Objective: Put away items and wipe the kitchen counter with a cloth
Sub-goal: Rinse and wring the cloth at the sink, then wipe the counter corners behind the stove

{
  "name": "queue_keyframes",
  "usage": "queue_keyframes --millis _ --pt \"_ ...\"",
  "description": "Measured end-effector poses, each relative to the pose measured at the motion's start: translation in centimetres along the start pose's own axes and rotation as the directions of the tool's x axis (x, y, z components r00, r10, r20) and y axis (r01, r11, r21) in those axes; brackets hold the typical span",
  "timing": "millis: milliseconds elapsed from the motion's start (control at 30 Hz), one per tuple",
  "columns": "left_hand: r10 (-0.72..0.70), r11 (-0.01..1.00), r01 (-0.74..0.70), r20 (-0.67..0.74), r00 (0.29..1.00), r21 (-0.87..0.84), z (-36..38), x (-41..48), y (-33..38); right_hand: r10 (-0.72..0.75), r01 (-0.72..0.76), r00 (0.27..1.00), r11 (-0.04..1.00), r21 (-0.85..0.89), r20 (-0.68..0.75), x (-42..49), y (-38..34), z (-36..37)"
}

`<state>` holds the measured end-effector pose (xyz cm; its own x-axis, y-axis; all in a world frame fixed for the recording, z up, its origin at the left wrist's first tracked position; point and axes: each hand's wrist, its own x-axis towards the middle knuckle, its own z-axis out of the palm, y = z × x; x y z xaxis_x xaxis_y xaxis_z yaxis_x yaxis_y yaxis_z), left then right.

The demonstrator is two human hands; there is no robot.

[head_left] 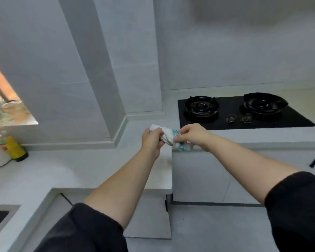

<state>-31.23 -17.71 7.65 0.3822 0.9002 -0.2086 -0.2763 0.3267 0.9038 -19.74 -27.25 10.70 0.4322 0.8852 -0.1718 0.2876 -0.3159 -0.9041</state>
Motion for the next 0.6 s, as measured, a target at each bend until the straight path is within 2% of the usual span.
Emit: queue_keyframes --millis 267,367,433,533,600 --pt "-0.074 0.993 0.050 0.238 0.969 0.105 13.9 9.7 -1.6 0.059 -0.047 0.969 0.997 0.058 -0.241 8.2 3.0 -13.0" --pt "-0.128 0.984 0.070 0.368 0.921 0.167 18.3 12.9 -1.1 0.088 -0.047 0.950 0.989 0.141 -0.300 10.8 2.6 -17.7" --pt "-0.163 0.970 0.050 0.486 0.859 0.237 20.9 14.7 -0.5 0.054 0.001 0.938 0.987 0.159 -0.344 11.9 2.1 -20.7" --pt "-0.173 0.923 -0.101 0.636 0.752 0.371 24.2 16.9 -0.1 -0.058 0.090 0.867 0.995 0.039 -0.495 13.1 1.8 -24.9" --pt "-0.066 0.820 -0.338 0.663 0.746 0.462 26.3 18.2 -0.4 -0.140 0.131 0.820 0.990 -0.056 -0.555 14.2 2.0 -27.2"
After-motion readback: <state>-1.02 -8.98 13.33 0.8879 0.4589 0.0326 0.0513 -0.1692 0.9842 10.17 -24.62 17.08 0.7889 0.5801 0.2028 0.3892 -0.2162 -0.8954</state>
